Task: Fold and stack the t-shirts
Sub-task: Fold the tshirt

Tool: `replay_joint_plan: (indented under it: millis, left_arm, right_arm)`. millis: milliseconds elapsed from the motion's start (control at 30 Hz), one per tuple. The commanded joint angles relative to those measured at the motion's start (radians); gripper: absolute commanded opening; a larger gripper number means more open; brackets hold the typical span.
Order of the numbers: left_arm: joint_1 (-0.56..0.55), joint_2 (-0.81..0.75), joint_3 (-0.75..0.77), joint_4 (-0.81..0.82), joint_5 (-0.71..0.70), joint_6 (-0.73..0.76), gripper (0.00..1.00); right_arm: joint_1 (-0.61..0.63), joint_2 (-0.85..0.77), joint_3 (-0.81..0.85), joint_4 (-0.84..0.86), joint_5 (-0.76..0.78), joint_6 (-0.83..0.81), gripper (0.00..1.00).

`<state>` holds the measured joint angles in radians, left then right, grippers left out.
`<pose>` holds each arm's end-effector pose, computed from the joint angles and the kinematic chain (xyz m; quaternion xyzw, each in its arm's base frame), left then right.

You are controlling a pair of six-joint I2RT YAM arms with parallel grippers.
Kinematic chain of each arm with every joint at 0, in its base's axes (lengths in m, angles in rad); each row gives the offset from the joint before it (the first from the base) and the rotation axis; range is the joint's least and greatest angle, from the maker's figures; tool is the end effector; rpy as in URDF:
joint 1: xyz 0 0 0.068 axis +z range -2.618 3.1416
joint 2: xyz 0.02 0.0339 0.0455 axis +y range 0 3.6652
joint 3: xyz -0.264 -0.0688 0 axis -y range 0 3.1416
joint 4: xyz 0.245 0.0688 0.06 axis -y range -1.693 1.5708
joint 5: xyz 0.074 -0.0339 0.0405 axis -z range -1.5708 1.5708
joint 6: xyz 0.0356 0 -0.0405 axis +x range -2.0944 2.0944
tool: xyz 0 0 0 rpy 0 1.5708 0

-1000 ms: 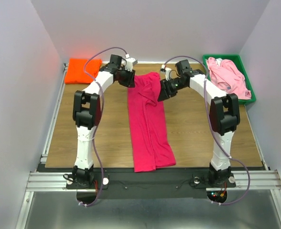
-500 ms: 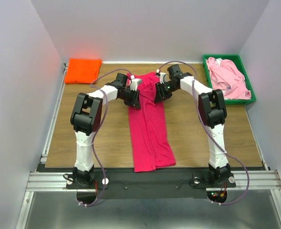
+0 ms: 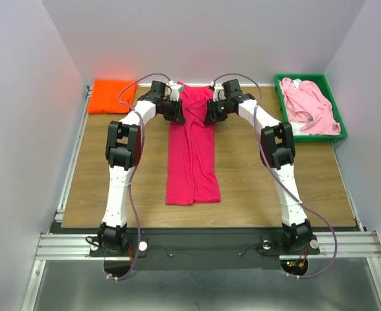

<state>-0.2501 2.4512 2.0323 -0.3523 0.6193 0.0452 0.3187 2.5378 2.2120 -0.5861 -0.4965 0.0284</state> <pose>0.5235 -0.1551 0.1650 0.2464 0.8503 -0.3171 0.3401 0.5199 0.1894 0.1586 -0.2113 0.8961 0.2832 0.2687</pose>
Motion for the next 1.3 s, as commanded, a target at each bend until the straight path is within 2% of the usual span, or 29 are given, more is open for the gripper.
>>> replay_joint_plan:
  millis: [0,200,333,433,600,667,700,767,800,833,900,933,1100,1167,1200,1267]
  left_arm:
    - [0.028,0.068,0.109,-0.077,-0.03,0.035,0.28]
    - [0.031,0.077,0.134,-0.062,0.025,0.025,0.31]
    - [0.032,0.062,0.124,-0.06,0.023,0.031,0.37]
    - [0.044,0.002,0.103,-0.039,0.054,0.038,0.41]
    - [0.048,-0.219,0.057,-0.06,0.094,0.194,0.42]
    - [0.051,-0.362,-0.029,-0.056,0.086,0.249,0.44]
    - [0.052,-0.417,-0.067,-0.054,0.085,0.284,0.44]
    - [0.052,-0.569,-0.222,-0.04,0.086,0.417,0.45]
    - [0.054,-0.619,-0.281,-0.04,0.092,0.418,0.45]
    - [0.051,-0.665,-0.405,-0.037,0.102,0.502,0.45]
    - [0.051,-0.801,-0.535,-0.03,0.099,0.576,0.45]
    - [0.051,-0.843,-0.664,-0.019,0.097,0.605,0.45]
    - [0.029,-1.11,-1.002,-0.053,0.177,0.893,0.48]
    - [-0.009,-1.223,-1.154,-0.062,0.186,1.011,0.51]
    - [-0.009,-1.259,-1.2,-0.054,0.178,1.034,0.53]
    - [-0.08,-1.337,-1.322,-0.015,0.136,1.062,0.54]
  right_arm:
    - [-0.024,0.14,0.121,0.017,0.148,0.022,0.38]
    - [-0.04,0.18,0.206,0.023,0.193,0.013,0.39]
    - [-0.044,0.154,0.175,0.029,0.172,0.019,0.46]
    - [-0.043,0.067,0.097,0.034,0.074,0.002,0.54]
    - [-0.04,-0.169,0.005,0.032,-0.089,-0.033,0.66]
    - [-0.04,-0.264,-0.081,0.029,-0.114,-0.091,0.68]
    - [-0.04,-0.362,-0.127,0.028,-0.129,-0.116,0.68]
    - [-0.033,-0.498,-0.266,-0.019,-0.145,-0.205,0.68]
    - [-0.026,-0.499,-0.311,-0.043,-0.142,-0.238,0.68]
    - [-0.004,-0.567,-0.351,-0.072,-0.128,-0.308,0.66]
    - [0.026,-0.635,-0.49,-0.159,-0.105,-0.37,0.62]
    - [0.045,-0.699,-0.549,-0.181,-0.084,-0.398,0.6]
    - [0.219,-0.89,-0.927,-0.167,-0.001,-0.478,0.53]
    - [0.299,-0.941,-1.006,-0.134,0.039,-0.479,0.52]
    - [0.328,-0.959,-1.041,-0.133,0.065,-0.481,0.52]
    - [0.409,-0.99,-1.129,-0.074,0.136,-0.472,0.51]
